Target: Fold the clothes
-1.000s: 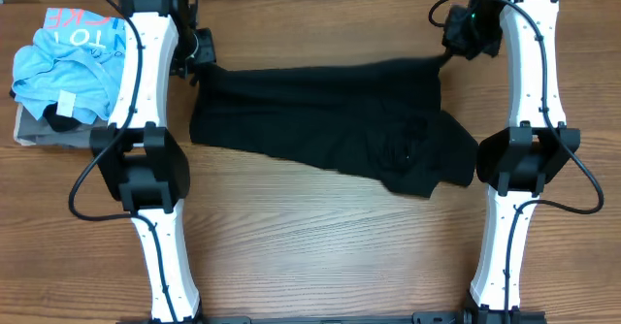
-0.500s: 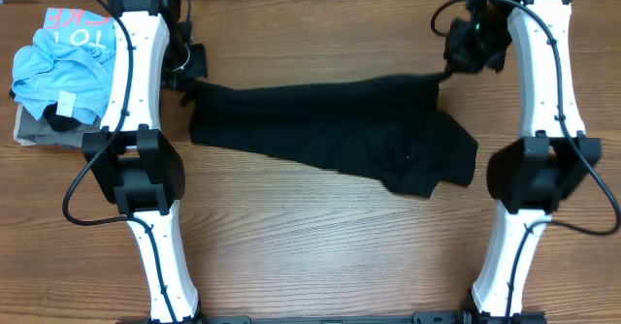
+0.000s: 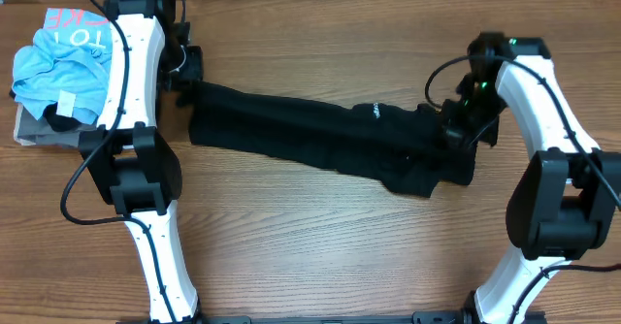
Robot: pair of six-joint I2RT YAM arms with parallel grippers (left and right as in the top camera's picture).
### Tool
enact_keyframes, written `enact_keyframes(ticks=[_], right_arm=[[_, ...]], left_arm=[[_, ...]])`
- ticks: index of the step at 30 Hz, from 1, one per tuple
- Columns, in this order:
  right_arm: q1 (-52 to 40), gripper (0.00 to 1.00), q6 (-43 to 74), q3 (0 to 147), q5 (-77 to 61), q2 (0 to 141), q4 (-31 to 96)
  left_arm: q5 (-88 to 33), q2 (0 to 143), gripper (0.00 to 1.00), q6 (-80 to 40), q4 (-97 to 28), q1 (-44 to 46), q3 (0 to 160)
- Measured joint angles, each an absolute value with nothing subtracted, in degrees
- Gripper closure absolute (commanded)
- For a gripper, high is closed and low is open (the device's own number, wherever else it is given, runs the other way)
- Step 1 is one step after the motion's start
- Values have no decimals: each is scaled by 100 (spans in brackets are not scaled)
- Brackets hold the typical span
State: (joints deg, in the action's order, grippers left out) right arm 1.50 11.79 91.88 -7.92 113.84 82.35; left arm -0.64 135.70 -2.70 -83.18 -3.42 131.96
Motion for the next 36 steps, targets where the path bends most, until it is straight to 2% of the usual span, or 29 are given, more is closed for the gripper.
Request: enact_keyframes(ticks=[2, 3, 7, 10, 12, 13, 17, 24, 32, 34, 36], right_arm=[[150, 96, 1197, 9004, -792, 11384, 8136], [150, 95, 1197, 8962, -790, 11384, 8110], [150, 82, 1210, 8943, -768, 11382, 8034], [158, 69, 1203, 8943, -740, 11382, 8005], [193, 65, 1201, 8943, -731, 11382, 7966], [226, 57, 1201, 8943, -720, 11382, 7937], [414, 37, 1162, 8941, -666, 11382, 7878], [1048, 25, 788, 8803, -834, 11373, 7349], [1525, 21, 211, 7585, -1704, 11371, 6274], [1544, 25, 139, 7330, -1955, 11334, 6125], [1559, 38, 102, 7188, -2130, 11260, 5896]], left_arm=[[-64, 13570, 79, -250, -8169, -342, 12886], [-62, 13570, 68, -235, -8093, -342, 12711], [-36, 13570, 40, -156, -7806, -342, 12112], [-16, 13570, 29, -141, -7710, -342, 11806], [-5, 13570, 27, -137, -7664, -342, 11714], [12, 13570, 24, -139, -7649, -342, 11703], [154, 13570, 18, -130, -7605, -342, 11710], [248, 13570, 11, -130, -7970, -355, 12359], [211, 13570, 9, -130, -8307, -353, 13487], [163, 13570, 9, -130, -8357, -353, 13712], [150, 13570, 9, -130, -8381, -353, 13823]])
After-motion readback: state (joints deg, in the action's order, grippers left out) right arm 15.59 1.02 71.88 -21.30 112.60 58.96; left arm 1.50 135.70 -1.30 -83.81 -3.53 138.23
